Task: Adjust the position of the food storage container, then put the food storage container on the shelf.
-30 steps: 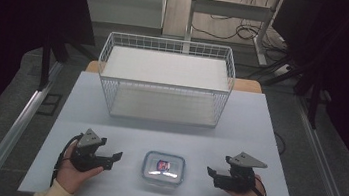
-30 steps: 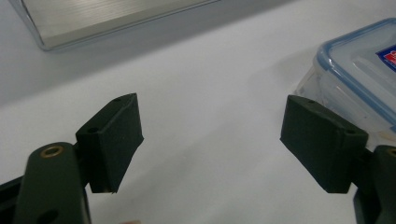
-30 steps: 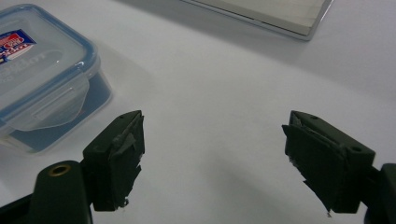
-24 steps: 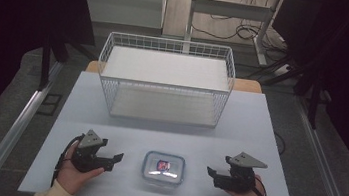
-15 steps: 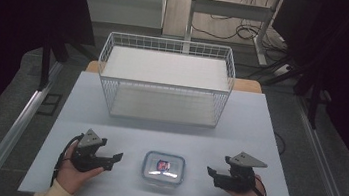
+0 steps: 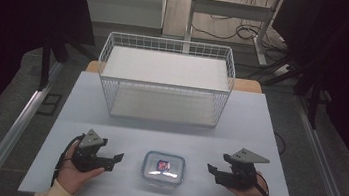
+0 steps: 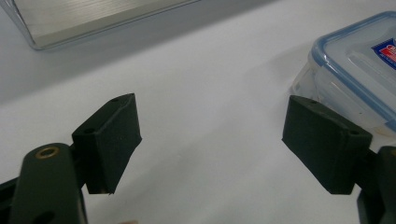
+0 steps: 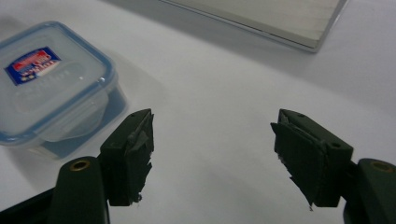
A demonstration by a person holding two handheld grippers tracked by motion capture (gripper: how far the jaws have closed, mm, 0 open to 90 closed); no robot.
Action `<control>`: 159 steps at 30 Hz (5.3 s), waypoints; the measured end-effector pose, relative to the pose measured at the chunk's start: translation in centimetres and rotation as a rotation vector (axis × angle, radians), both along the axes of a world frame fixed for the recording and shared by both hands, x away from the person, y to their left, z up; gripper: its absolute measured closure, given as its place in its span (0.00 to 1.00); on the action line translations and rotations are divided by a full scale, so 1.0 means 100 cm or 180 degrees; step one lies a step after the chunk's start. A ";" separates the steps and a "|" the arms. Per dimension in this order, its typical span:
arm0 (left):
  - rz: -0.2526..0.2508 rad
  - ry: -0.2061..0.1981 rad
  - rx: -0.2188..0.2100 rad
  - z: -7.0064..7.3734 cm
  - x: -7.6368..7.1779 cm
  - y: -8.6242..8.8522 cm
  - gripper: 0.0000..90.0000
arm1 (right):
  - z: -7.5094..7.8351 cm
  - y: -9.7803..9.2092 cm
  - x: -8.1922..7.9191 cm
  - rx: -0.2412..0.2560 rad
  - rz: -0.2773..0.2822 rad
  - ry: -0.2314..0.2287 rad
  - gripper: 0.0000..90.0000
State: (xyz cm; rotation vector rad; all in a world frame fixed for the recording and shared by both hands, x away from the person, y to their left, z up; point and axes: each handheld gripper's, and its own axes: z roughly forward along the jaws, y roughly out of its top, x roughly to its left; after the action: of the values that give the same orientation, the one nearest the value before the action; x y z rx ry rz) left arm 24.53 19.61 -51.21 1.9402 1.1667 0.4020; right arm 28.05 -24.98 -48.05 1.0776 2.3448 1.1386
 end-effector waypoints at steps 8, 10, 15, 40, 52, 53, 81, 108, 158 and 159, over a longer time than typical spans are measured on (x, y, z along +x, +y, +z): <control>0.0003 -0.0005 -0.0018 0.003 -0.001 0.001 0.21 | 0.019 0.021 -0.002 -0.0173 0.0231 0.0012 0.37; -0.0010 -0.0004 -0.0013 0.003 -0.001 0.000 0.21 | 0.026 0.032 -0.004 -0.0266 0.0351 0.0050 0.39; -0.0027 0.0014 0.0002 0.002 -0.001 -0.002 0.21 | 0.039 0.058 -0.011 -0.0398 0.0646 -0.0006 0.44; -0.0068 -0.0029 -0.0025 0.006 -0.003 -0.002 0.21 | 0.000 0.163 -0.048 -0.1116 0.2098 0.0429 0.99; -0.0073 -0.0030 -0.0036 0.008 -0.002 -0.002 0.21 | -0.009 0.165 -0.041 -0.1226 0.2028 0.0392 0.99; -0.0078 -0.0033 -0.0029 0.008 -0.002 -0.002 0.21 | -0.009 0.165 -0.040 -0.1227 0.2025 0.0383 0.99; -0.0046 -0.0006 -0.0017 0.006 -0.001 -0.001 0.21 | -0.009 0.156 -0.006 -0.1244 0.1628 0.0358 0.99; -0.0048 -0.0003 -0.0030 0.006 0.000 0.001 0.21 | 0.016 0.045 0.007 -0.0066 0.0727 0.0253 0.97; -0.0214 0.0212 -0.0527 0.038 0.021 -0.027 0.22 | 0.018 0.068 0.025 0.0436 0.0350 0.0432 0.19; -0.0222 0.0243 -0.0556 0.038 0.024 -0.030 0.22 | 0.018 0.071 0.027 0.0479 0.0320 0.0476 0.19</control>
State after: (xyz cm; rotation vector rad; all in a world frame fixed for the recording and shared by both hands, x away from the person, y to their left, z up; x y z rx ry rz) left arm 26.90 16.66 -47.36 1.8512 1.1396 0.1839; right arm 30.74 -17.90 -46.26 1.1429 2.4857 1.3324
